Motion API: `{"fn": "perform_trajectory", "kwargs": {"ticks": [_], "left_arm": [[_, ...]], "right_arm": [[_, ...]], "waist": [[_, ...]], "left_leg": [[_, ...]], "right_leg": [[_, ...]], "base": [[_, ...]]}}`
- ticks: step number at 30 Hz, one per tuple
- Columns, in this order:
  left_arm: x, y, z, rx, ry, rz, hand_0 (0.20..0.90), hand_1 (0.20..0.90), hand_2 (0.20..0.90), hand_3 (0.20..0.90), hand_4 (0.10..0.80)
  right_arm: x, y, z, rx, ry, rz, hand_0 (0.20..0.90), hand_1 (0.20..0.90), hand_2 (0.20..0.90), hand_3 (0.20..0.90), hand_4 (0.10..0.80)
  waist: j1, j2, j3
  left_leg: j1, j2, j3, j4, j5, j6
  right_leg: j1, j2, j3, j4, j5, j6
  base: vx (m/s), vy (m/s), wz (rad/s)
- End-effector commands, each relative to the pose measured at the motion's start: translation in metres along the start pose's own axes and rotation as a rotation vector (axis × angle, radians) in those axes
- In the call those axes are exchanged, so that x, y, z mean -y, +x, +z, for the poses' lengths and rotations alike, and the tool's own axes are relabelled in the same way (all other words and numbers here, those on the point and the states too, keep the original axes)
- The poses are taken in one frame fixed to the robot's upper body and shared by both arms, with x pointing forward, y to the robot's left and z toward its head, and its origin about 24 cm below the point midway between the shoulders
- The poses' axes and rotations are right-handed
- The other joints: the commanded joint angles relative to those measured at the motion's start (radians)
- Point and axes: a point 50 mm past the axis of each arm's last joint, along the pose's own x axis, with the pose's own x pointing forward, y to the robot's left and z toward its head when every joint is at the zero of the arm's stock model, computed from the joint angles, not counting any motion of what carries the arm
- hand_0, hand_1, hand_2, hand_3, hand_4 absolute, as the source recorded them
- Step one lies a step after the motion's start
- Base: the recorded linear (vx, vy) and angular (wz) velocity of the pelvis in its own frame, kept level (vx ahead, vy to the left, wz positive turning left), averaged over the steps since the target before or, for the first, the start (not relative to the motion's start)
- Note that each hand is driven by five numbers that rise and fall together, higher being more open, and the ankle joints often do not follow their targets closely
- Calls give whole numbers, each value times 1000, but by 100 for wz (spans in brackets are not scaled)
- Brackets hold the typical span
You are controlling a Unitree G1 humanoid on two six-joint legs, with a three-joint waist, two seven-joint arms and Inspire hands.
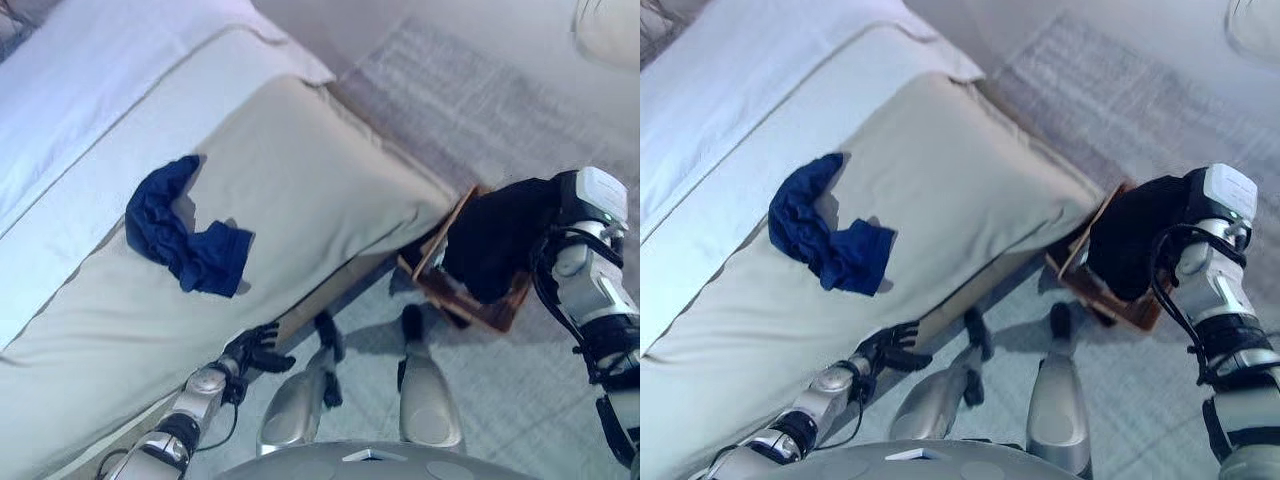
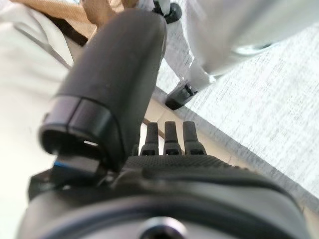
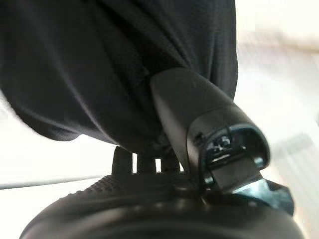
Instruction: Pick up the clothes from the bed and place them into the basket
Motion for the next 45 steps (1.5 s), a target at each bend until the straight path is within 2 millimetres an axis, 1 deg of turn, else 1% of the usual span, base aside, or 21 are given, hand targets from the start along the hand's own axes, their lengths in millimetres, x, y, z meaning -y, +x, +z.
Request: {"fn": "perform_trajectory", "kwargs": {"ticks": [1, 3, 8, 10, 12, 15, 16, 18, 20, 24, 27, 28, 29, 30, 31, 32, 33, 36, 37, 40, 45], "left_arm": [[-17, 1, 29, 115, 52, 8, 900, 900, 900, 900, 800], [-18, 2, 37, 138, 62, -8, 900, 900, 900, 900, 800], [-12, 2, 37, 152, 44, -16, 900, 900, 900, 900, 800], [-15, 0, 32, 133, 27, -4, 900, 900, 900, 900, 800], [-22, -5, 22, 96, 14, 16, 900, 900, 900, 900, 800], [-33, -12, 7, 39, -6, 58, 900, 900, 900, 900, 800], [-34, -13, 4, 32, -9, 64, 900, 900, 900, 900, 800], [-40, -18, -8, -7, -37, 97, 900, 900, 900, 900, 800], [-40, -20, -16, -28, -69, 117, 900, 900, 900, 900, 800], [-34, -22, -27, -58, -96, 117, 900, 900, 900, 900, 800], [-29, -22, -32, -73, -93, 104, 900, 900, 900, 900, 800], [-27, -22, -36, -90, -82, 92, 900, 900, 900, 900, 800], [-26, -23, -38, -98, -77, 85, 900, 900, 900, 900, 800], [-24, -25, -45, -124, -76, 77, 900, 900, 900, 900, 800], [-24, -25, -45, -124, -76, 77, 900, 900, 900, 900, 800], [-23, -28, -54, -150, -88, 76, 900, 900, 900, 900, 800], [-23, -29, -55, -153, -91, 77, 900, 900, 900, 900, 800], [-30, -28, -48, -128, -88, 84, 900, 900, 900, 900, 800], [-34, -26, -42, -111, -88, 95, 900, 900, 900, 900, 800], [-43, -24, -30, -74, -88, 117, 900, 900, 900, 900, 800], [-55, -23, -12, 10, -143, 144, 900, 900, 900, 900, 800]], "right_arm": [[40, 18, 5, -85, -98, -49, 900, 900, 900, 900, 800], [39, 21, 2, -135, -93, -36, 900, 900, 900, 900, 800], [42, 24, -6, -201, -46, -76, 900, 900, 900, 900, 800], [43, 23, -18, -228, -28, -82, 900, 900, 900, 900, 800], [44, 21, -27, -229, -13, -91, 900, 900, 900, 900, 800], [59, 17, -19, -143, 43, -177, 900, 900, 900, 900, 800], [63, 16, -16, -122, 54, -195, 900, 900, 900, 900, 800], [87, 5, 13, 54, 101, -316, 900, 900, 900, 900, 800], [107, -10, 42, 213, 122, -408, 900, 900, 900, 900, 800], [124, -38, 86, 494, 157, -474, 900, 900, 900, 900, 800], [124, -49, 109, 619, 233, -380, 900, 900, 900, 900, 800], [116, -53, 123, 680, 261, -286, 900, 900, 900, 900, 800], [112, -54, 129, 706, 268, -247, 900, 900, 900, 900, 800], [100, -56, 147, 754, 315, -110, 900, 900, 900, 900, 800], [100, -56, 147, 755, 316, -110, 900, 900, 900, 900, 800], [78, -59, 171, 789, 306, 15, 900, 900, 900, 900, 800], [71, -60, 182, 800, 296, 36, 900, 900, 900, 900, 800], [63, -65, 213, 828, 255, 44, 900, 900, 900, 900, 800], [63, -67, 224, 835, 243, 31, 900, 900, 900, 900, 800], [69, -69, 240, 832, 248, -24, 900, 900, 900, 900, 800], [101, -62, 257, 776, 249, -285, 900, 900, 900, 900, 800]], "waist": [[25, -65, 12], [33, -54, 28], [41, -39, 46], [44, -52, 48], [45, -80, 42], [52, -131, 26], [53, -138, 23], [57, -176, 2], [62, -198, -16], [96, -226, -52], [128, -235, -69], [156, -245, -77], [169, -248, -79], [209, -257, -83], [208, -257, -82], [256, -264, -79], [275, -267, -74], [330, -274, -46], [358, -277, -30], [399, -281, 7], [492, -276, 77]], "left_leg": [[-38, -33, -95, 194, -172, 2], [-60, -35, -98, 210, -170, 2], [-68, -36, -97, 198, -159, 0], [-63, -33, -98, 194, -159, 0], [-50, -30, -101, 198, -168, -1], [-21, -25, -103, 192, -179, -1], [-15, -25, -103, 189, -180, 0], [11, -24, -101, 170, -185, 0], [33, -25, -92, 159, -189, 1], [67, -32, -101, 138, -192, 6], [79, -41, -131, 125, -189, 9], [83, -48, -152, 130, -193, 12], [83, -50, -160, 134, -195, 13], [85, -56, -181, 149, -200, 16], [85, -56, -182, 149, -200, 16], [85, -62, -204, 166, -205, 20], [84, -64, -208, 170, -208, 24], [54, -68, -220, 183, -208, 37], [48, -63, -233, 187, -229, 35], [1, -69, -251, 205, -226, 41], [-135, -98, -319, 255, -209, 44]], "right_leg": [[-8, 9, -64, 95, -119, -62], [-25, 7, -68, 101, -117, -68], [-38, 17, -63, 94, -111, -72], [-27, 22, -65, 80, -103, -72], [-3, 28, -66, 60, -94, -71], [44, 37, -69, 19, -75, -61], [51, 38, -69, 12, -72, -59], [85, 43, -72, -23, -58, -46], [112, 42, -82, -44, -52, -36], [160, 33, -116, -58, -58, -26], [184, 24, -142, -55, -68, -24], [200, 13, -165, -55, -72, -22], [206, 8, -176, -55, -72, -21], [224, -9, -215, -53, -72, -18], [224, -9, -215, -53, -72, -18], [244, -27, -253, -46, -70, -13], [253, -33, -270, -46, -68, -10], [250, -47, -314, -40, -60, 1], [250, -45, -316, -26, -76, 8], [235, -53, -348, -4, -71, 9], [181, -57, -402, 32, -72, 12]], "base": [[-92, -49, 1], [-67, -3, 9], [-16, 59, 8], [22, 65, 6], [70, 16, 16], [99, -1, 17], [110, 21, 17], [130, 52, 18], [132, 113, 11], [119, 109, 22], [85, 93, 33], [117, 110, 31], [170, 183, 48], [108, 133, 37], [203, 258, 37], [153, 208, 21], [167, 256, 17], [13, 127, 19], [-13, 65, 22], [-15, 32, 28], [-34, 62, 44]]}}
